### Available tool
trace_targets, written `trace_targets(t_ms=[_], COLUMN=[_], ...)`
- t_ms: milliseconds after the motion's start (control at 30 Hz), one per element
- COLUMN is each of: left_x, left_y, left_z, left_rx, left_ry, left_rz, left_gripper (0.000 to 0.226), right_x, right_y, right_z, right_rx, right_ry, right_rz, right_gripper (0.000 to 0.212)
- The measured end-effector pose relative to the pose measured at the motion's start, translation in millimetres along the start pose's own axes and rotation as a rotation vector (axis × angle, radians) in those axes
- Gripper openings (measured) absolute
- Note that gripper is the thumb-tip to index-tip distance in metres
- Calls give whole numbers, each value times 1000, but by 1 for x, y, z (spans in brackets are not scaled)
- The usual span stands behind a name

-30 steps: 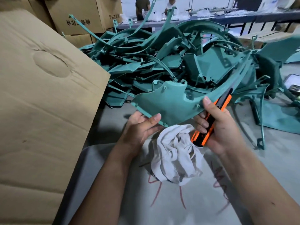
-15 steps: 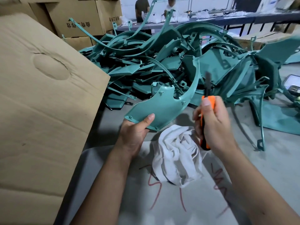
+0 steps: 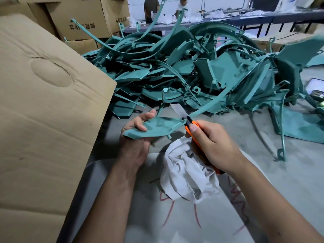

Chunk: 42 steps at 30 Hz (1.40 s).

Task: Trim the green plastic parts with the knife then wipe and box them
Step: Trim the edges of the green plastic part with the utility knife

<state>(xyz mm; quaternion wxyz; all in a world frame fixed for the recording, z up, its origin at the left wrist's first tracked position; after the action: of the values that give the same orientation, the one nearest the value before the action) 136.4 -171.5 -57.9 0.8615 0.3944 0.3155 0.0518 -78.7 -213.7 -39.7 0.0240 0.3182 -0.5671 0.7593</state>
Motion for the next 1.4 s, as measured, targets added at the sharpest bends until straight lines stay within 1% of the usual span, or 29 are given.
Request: trace_targets(t_ms=[100,167,233,300,333,400,467,567,600,667,800,900,967,1067,1133,1167,1200,1267,1300,1400], left_x=[1,4,5,3,2,-4,-5,-3,-3,-4,-1,-2,-4,-2,1,1,1,0,-1,0], left_y=[9,15,22,24,25,26,29,31,32,31,31,34,35,35,33,32,32,31,31,29], left_z=[-2,-2,-2,-2,-2,-5,-5,-6,-6,-7,-5,-4,-4,-2,0,0,-1,-2,-3,-1], left_rx=[-92,-141,-176,-211,-225,-225,-213,-195,-201,-220,-239,-260,-258,-232,-224,-229,-233,-246,-257,-293], left_ry=[-47,-42,-45,-31,-28,-31,-18,-31,-48,-76,-100,-121,-117,-99,-87,-88,-96,-114,-117,-101], left_rz=[25,25,92,242,284,286,251,184,184,202,143,135,121,116,131,152,183,253,286,345], left_gripper=[45,51,39,41,40,40,45,62,64,64,63,50,46,59,68,69,65,49,45,46], right_x=[2,3,4,5,5,3,0,1,2,3,7,10,9,4,2,2,3,2,2,7], right_y=[0,2,5,5,4,0,-2,4,6,7,5,3,3,4,8,10,11,13,13,14], right_z=[2,3,5,5,4,1,0,4,6,6,4,5,3,2,5,7,8,8,8,8], right_rx=[23,3,-4,24,56,107,117,36,11,4,47,55,58,61,43,29,15,7,14,16], right_ry=[60,89,129,211,238,197,131,122,115,103,63,63,44,38,63,78,91,124,156,323], right_rz=[-95,-198,-296,-322,-293,-219,-229,-302,-304,-275,-196,-198,-174,-169,-204,-228,-249,-311,-356,-398], right_gripper=[39,40,39,36,35,35,36,37,38,38,37,37,37,37,39,40,40,39,37,31])
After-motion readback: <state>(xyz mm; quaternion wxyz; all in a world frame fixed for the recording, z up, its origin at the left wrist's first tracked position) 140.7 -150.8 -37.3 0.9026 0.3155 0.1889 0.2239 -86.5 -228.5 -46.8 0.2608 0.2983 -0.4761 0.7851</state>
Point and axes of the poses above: each hand's wrist, its own z-axis towards the middle knuckle, its own x-axis out of the back of the hand, y = z × x, the point moved 2 cm from there along z, towards the middle knuckle, and after that the axes turned 15 degrees about -x, right-handed, at the moved point
